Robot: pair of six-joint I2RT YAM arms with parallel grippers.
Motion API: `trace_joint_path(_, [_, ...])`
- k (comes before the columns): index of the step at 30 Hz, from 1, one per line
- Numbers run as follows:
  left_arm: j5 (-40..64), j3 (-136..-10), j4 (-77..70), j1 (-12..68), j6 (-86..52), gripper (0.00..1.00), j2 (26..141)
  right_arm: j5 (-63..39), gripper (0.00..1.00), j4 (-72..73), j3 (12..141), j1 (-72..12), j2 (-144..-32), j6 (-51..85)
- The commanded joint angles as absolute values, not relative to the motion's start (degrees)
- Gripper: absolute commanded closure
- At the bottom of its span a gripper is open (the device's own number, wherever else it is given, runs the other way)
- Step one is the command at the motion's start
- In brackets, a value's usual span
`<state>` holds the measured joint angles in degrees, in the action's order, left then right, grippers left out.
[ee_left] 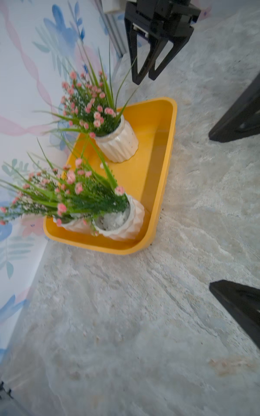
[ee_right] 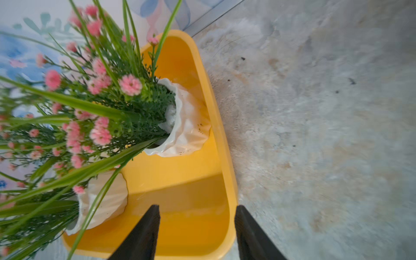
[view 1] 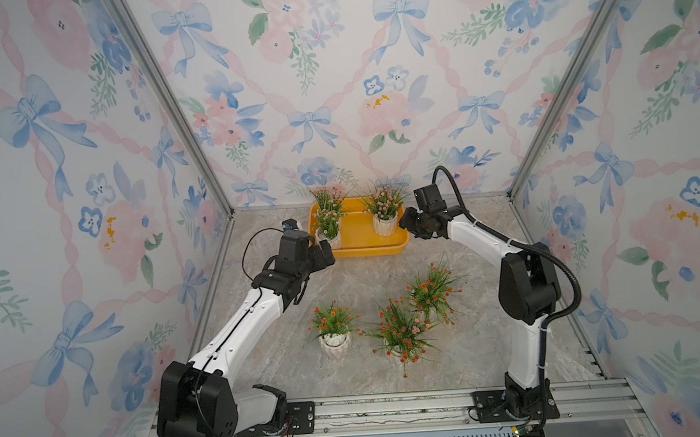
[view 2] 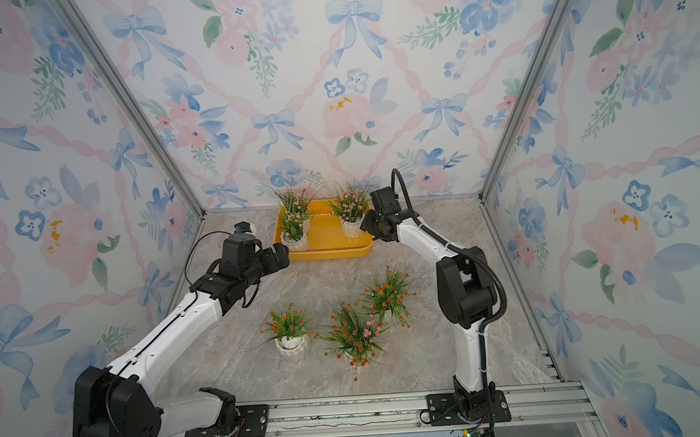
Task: Put the potted gypsophila into the storage box
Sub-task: Place the baby's breath potted plant at the storage box, then move the baby's breath potted plant into the storage box.
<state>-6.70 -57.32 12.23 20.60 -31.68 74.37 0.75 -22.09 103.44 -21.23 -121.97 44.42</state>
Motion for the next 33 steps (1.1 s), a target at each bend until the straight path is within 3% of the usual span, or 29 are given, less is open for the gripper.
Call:
trace_joint_path(1, [-4.18,-60.16,12.43,22.87,-28.3,0.02,78.08,4.14,0.39,-20.49,99.43,-19.41,-116.57,44.91])
trace_joint_path(13, [1.25,-76.83,12.57,31.67,-31.44,0.05,99.12,14.91,0.23,-22.42,86.59,-17.49,-99.43,38.78])
trace_joint_path(23, [-1.18,-93.6,12.49,35.07,-35.28,0.06,118.22,17.72,0.22,-23.09,75.55,-15.17,-84.48,37.8])
trace_joint_path(33, [-3.43,-107.54,12.58,35.71,-40.36,0.06,130.25,23.73,0.22,-28.8,68.61,-14.57,-75.05,39.1])
